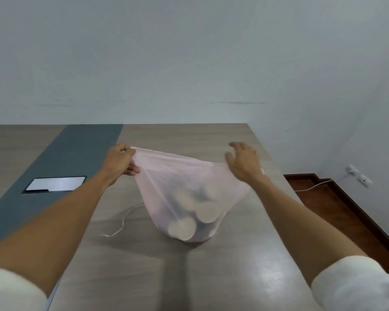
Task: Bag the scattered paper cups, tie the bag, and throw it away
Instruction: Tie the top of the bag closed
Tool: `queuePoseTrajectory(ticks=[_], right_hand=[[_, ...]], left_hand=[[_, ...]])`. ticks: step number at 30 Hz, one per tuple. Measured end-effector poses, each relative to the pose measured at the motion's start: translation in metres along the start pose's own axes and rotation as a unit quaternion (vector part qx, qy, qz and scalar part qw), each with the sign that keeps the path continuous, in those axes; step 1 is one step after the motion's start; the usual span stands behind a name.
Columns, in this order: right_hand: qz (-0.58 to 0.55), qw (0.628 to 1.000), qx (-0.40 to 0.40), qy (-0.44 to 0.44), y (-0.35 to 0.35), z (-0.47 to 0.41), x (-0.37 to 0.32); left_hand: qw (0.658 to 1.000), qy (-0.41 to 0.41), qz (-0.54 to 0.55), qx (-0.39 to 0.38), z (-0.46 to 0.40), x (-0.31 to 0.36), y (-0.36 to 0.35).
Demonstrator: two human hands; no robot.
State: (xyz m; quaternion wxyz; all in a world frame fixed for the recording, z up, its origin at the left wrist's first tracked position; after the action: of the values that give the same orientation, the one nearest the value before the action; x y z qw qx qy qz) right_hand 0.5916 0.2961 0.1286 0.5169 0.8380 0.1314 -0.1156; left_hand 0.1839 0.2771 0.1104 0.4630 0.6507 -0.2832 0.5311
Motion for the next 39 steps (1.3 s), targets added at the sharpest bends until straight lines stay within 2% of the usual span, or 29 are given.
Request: queuePoseTrajectory(ticks=[2, 3, 6, 8, 9, 10, 12, 13, 14, 16, 18, 20, 21, 23, 25, 26, 27, 29, 30, 32, 34, 35, 36, 37, 39], right_hand=[[-0.052, 0.991, -0.044, 0.114, -0.029, 0.017, -0.065], [-0.046, 0.987, -0.077, 0.133, -0.048, 0.025, -0.086], [-0.005, 0.99, -0.088, 0.11, -0.079, 0.034, -0.109], [-0.051, 0.992, -0.09, 0.072, -0.084, 0.033, -0.109], [-0.085, 0.99, -0.099, 0.059, -0.086, 0.032, -0.109], [-0.109, 0.986, -0.116, 0.049, -0.089, 0.03, -0.109], [-0.146, 0.976, -0.161, 0.023, -0.095, 0.026, -0.112], [-0.176, 0.967, -0.185, 0.004, -0.099, 0.025, -0.114], [-0.209, 0.956, -0.208, -0.018, -0.102, 0.025, -0.117], [-0.256, 0.933, -0.245, -0.067, -0.104, 0.025, -0.117], [-0.279, 0.914, -0.274, -0.111, -0.105, 0.029, -0.11], [-0.279, 0.917, -0.264, -0.112, -0.101, 0.03, -0.102], [-0.249, 0.938, -0.229, -0.076, -0.094, 0.028, -0.097], [-0.11, 0.985, -0.115, 0.061, -0.078, 0.033, -0.094], [0.004, 0.983, -0.005, 0.182, -0.071, 0.06, -0.1], [0.044, 0.976, 0.019, 0.212, -0.073, 0.074, -0.101], [0.075, 0.972, 0.01, 0.221, -0.079, 0.084, -0.1], [0.075, 0.982, -0.042, 0.168, -0.091, 0.085, -0.095], [0.056, 0.987, -0.071, 0.132, -0.095, 0.079, -0.092], [-0.013, 0.987, -0.138, 0.083, -0.097, 0.066, -0.095], [-0.144, 0.957, -0.25, -0.008, -0.106, 0.061, -0.091], [-0.214, 0.932, -0.288, -0.058, -0.108, 0.063, -0.092], [-0.252, 0.912, -0.311, -0.09, -0.109, 0.065, -0.093], [-0.246, 0.914, -0.312, -0.081, -0.107, 0.065, -0.096], [-0.113, 0.969, -0.213, 0.048, -0.095, 0.064, -0.101]], left_hand=[[1.0, -0.003, 0.002, 0.0, -0.001, 0.0, -0.001], [1.0, -0.002, 0.0, 0.0, -0.002, 0.001, -0.001], [1.0, 0.009, -0.01, 0.004, -0.006, -0.004, 0.007], [0.999, 0.014, -0.043, 0.016, -0.007, -0.013, 0.015], [0.994, -0.005, -0.102, 0.044, -0.007, -0.015, 0.022], [0.978, -0.038, -0.184, 0.088, -0.005, -0.015, 0.029], [0.924, -0.177, -0.297, 0.161, 0.011, 0.003, 0.023], [0.903, -0.274, -0.303, 0.135, 0.027, 0.016, 0.002], [0.88, -0.362, -0.299, 0.071, 0.047, 0.024, -0.028], [0.829, -0.45, -0.327, -0.053, 0.077, 0.021, -0.087], [0.807, -0.445, -0.382, -0.076, 0.084, 0.011, -0.119], [0.81, -0.424, -0.398, -0.071, 0.08, 0.007, -0.132], [0.813, -0.416, -0.401, -0.076, 0.078, 0.005, -0.136], [0.827, -0.386, -0.396, -0.099, 0.071, 0.002, -0.141], [0.852, -0.339, -0.382, -0.117, 0.062, 0.0, -0.142], [0.861, -0.323, -0.372, -0.128, 0.06, -0.001, -0.144], [0.866, -0.312, -0.365, -0.141, 0.062, 0.0, -0.146], [0.859, -0.326, -0.368, -0.145, 0.065, 0.002, -0.147], [0.841, -0.365, -0.378, -0.127, 0.069, 0.006, -0.145], [0.78, -0.476, -0.395, -0.095, 0.087, 0.012, -0.142], [0.725, -0.551, -0.401, -0.1, 0.104, 0.005, -0.146], [0.718, -0.553, -0.407, -0.11, 0.108, 0.0, -0.148], [0.727, -0.535, -0.415, -0.115, 0.107, -0.004, -0.149], [0.745, -0.505, -0.42, -0.116, 0.103, -0.007, -0.15], [0.789, -0.429, -0.422, -0.125, 0.092, -0.013, -0.15]])
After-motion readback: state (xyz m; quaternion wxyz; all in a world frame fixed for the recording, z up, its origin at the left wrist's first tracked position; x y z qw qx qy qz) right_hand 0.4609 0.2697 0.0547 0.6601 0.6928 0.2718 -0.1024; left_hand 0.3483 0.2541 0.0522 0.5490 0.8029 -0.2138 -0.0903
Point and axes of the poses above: each hand's wrist, its own z-axis away from the middle knuckle, its own y-axis out of the back of the hand, x = y × z, the point moved 9 cm from there along -z, towards the middle knuckle, and after that the axes turned 10 degrees about x, right-handed, at the moved point
